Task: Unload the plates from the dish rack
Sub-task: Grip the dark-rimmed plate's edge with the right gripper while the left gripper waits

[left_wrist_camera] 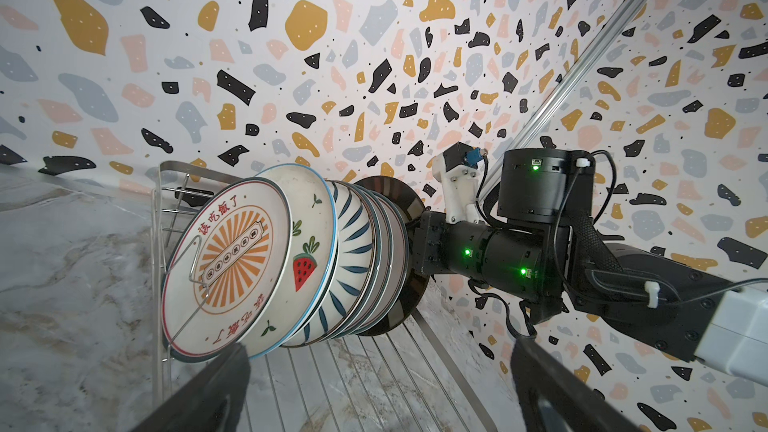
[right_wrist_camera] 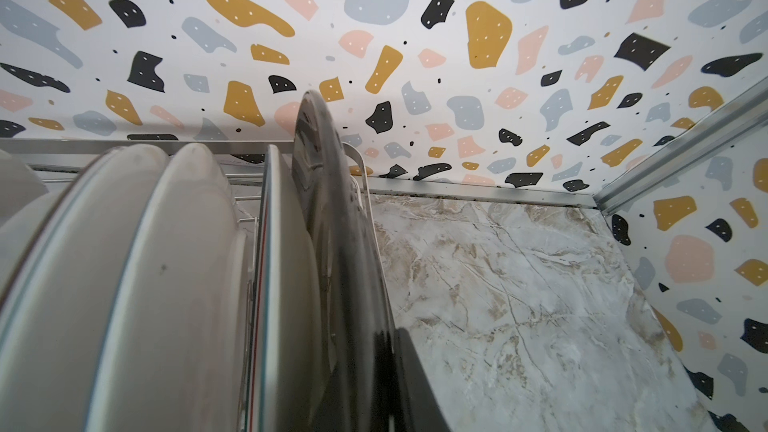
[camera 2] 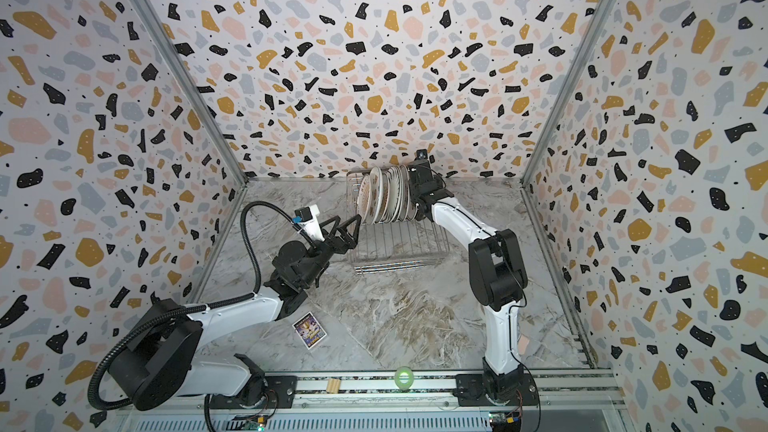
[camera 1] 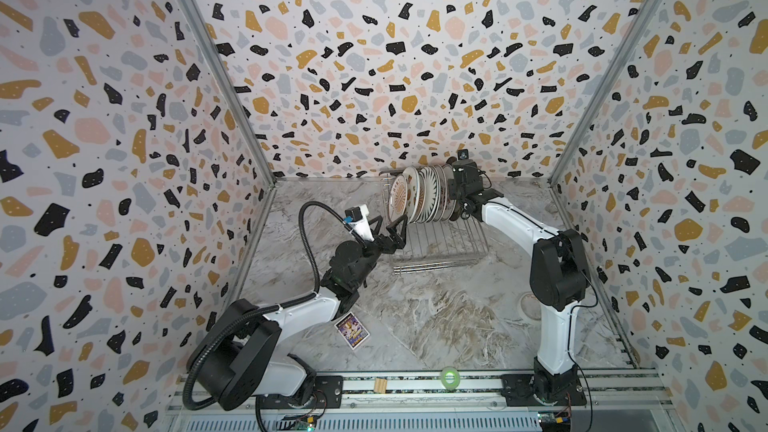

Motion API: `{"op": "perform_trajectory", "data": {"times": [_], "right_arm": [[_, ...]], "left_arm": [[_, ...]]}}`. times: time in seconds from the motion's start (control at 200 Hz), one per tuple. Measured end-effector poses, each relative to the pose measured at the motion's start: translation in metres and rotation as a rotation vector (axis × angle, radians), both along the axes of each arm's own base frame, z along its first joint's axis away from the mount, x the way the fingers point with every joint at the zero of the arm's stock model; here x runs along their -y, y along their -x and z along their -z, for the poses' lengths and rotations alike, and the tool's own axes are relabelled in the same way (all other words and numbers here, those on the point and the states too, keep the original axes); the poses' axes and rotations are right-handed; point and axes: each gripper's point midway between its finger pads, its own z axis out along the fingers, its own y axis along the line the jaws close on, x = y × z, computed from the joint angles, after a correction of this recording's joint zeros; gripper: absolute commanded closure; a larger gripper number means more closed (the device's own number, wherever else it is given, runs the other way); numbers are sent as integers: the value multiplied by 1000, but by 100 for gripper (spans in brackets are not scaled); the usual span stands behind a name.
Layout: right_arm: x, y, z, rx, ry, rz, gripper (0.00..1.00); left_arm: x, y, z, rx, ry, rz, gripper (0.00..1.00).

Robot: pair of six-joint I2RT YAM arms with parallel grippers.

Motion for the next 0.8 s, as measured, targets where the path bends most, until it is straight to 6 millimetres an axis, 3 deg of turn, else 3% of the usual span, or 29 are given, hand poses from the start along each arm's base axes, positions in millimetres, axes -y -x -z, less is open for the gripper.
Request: {"op": "perform_trajectory", "data": {"times": [0.581, 0.801], "right_arm": [[7, 56, -18, 12, 111, 6, 100], [17, 76, -36, 40, 130, 23, 100]], "left_arm": [[-4, 0, -4, -4, 29, -16, 1], [-3, 0, -4, -7, 34, -15, 0]]}}
